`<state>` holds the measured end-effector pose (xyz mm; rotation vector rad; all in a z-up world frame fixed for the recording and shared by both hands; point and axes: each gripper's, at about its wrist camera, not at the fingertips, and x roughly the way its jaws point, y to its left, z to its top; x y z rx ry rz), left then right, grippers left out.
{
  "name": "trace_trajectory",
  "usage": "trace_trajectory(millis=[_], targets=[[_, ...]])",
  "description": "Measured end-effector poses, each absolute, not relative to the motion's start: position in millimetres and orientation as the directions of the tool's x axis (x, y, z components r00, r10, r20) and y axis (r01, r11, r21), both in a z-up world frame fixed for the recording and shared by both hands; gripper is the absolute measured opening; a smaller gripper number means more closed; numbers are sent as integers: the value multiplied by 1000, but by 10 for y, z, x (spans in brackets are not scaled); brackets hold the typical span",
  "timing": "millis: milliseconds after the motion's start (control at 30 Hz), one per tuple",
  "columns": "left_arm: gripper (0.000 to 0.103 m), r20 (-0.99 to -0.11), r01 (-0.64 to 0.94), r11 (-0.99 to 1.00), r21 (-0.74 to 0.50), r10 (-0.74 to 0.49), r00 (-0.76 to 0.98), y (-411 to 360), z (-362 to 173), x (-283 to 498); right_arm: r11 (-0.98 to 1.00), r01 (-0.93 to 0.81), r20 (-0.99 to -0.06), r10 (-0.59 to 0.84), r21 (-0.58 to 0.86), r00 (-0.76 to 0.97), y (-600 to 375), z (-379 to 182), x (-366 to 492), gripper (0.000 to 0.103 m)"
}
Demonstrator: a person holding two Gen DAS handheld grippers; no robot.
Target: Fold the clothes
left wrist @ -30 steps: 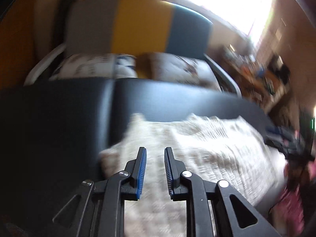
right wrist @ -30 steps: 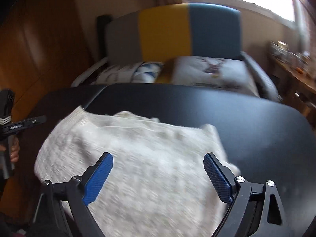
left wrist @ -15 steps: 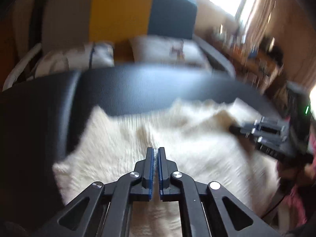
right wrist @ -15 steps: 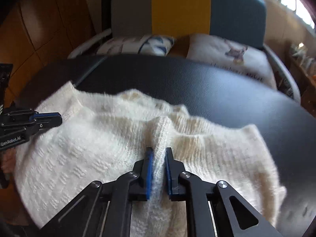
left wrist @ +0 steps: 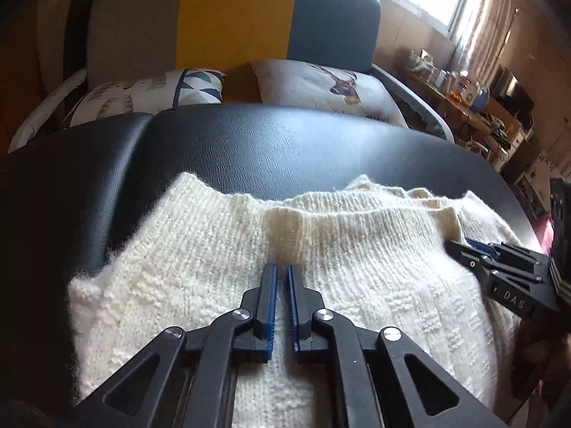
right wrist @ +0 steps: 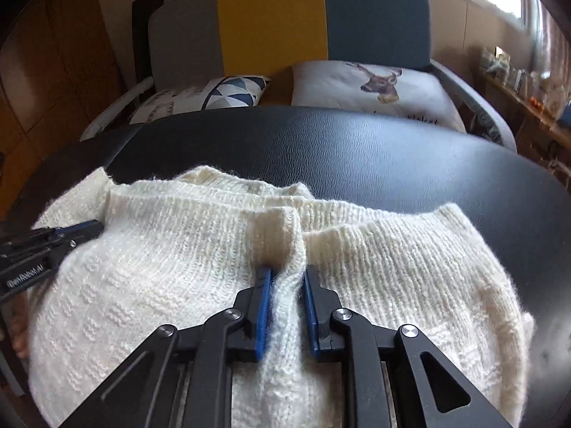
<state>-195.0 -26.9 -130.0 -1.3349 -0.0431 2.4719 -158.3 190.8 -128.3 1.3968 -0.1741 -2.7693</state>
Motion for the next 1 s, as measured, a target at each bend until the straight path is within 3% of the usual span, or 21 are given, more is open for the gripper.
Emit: trace_trajectory(millis=[167, 300, 500, 667, 1000], targets=[[6, -803, -271, -945, -183, 303, -513, -365, -1187, -1535, -963, 25, -809, -240, 269, -536, 2007, -1202, -1230, 20], [7, -799, -271, -945, -184, 304, -518, -442, -1097, -1204, -931, 22, -739, -303, 364, -602, 2254, -996, -819, 21], [11, -770, -221, -957, -189, 284, -572, -554, -961, -1121, -980, 25, -801, -178, 200, -571, 2359, -1058, -819, 20], [12, -837, -179, -972, -154, 224, -498, -634, -1265, -1211, -983, -117, -857, -61, 141, -512, 2642, -1321, -992, 14], [13, -780, -253, -932, -261, 358, -514, -584, -871, -798, -885, -152, -693, -226, 440, -685, 3245, -833, 86, 19]])
